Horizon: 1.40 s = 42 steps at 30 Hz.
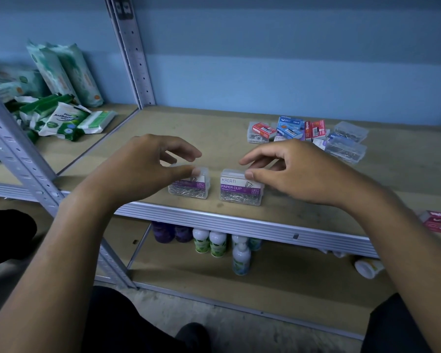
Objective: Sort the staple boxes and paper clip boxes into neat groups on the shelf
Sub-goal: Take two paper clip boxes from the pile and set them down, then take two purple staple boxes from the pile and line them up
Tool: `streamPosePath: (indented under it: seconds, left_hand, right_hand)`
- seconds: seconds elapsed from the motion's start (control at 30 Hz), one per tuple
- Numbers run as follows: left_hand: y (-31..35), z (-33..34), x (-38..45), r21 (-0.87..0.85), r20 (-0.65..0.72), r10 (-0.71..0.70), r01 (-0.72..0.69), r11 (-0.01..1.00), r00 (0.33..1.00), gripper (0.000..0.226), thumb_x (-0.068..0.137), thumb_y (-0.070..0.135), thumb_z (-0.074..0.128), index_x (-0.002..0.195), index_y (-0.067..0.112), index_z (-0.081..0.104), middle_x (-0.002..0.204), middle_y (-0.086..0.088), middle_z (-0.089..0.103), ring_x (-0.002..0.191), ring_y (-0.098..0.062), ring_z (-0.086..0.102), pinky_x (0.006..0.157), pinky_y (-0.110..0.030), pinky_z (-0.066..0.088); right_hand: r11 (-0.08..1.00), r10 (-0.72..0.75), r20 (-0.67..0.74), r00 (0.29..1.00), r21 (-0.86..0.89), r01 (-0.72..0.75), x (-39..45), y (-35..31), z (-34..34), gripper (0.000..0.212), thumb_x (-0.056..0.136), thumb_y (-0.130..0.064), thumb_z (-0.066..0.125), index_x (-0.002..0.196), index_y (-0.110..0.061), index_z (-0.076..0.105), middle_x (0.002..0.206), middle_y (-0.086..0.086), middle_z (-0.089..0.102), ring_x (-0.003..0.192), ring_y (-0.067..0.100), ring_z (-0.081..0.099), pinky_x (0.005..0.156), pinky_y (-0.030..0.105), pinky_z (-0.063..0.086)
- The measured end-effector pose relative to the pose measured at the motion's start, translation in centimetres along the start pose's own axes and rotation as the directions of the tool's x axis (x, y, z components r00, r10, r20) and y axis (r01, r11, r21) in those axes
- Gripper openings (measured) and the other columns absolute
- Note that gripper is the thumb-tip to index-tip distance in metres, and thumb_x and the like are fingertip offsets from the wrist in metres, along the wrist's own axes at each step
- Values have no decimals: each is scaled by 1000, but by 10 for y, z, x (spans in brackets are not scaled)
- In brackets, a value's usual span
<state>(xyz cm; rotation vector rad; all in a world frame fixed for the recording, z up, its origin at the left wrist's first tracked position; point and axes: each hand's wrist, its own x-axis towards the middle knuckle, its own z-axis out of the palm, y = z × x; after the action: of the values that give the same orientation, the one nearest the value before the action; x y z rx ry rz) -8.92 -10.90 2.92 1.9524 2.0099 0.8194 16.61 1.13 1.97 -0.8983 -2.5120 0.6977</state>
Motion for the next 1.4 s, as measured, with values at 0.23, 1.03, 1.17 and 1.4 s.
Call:
streamPosePath:
  seconds: [0.23,1.03,1.17,1.4]
  left_hand:
    - [15,11,12,2,-79,27,-27,1000,996,20,82,53,68,101,44,70,96,28,70,92,7,64,77,-21,53]
    - [118,109,101,128,18,97,-99,987,995,46,77,46,72,120,31,62,121,6,61,112,-15,56,93,-31,48]
    - [124,126,111,139,23,45,-48,989,999,44,79,41,68,120,28,60,122,2,58,113,-20,54,92,-33,48]
    - [130,142,123,177,82,-60,45,983,995,53,75,44,71,124,31,55,133,2,50,121,-23,51,100,-43,45]
  right_hand:
    - [995,98,-38,995,0,-98,-6,19,-15,16,93,-34,67,105,-40,75,91,-20,72,80,-9,65,72,15,50]
    - [902,336,-243,910,-197,-385,-4,98,-51,50,85,-26,71,133,-33,57,129,8,57,117,25,55,83,23,36]
    - [892,351,-164,922,-241,-383,-1,98,-55,50,89,-29,68,136,-35,53,131,7,55,121,27,53,89,29,42]
    - [865,367,-82,927,-336,-372,7,94,-57,44,91,-38,65,134,-40,55,138,-1,56,127,28,51,105,44,45]
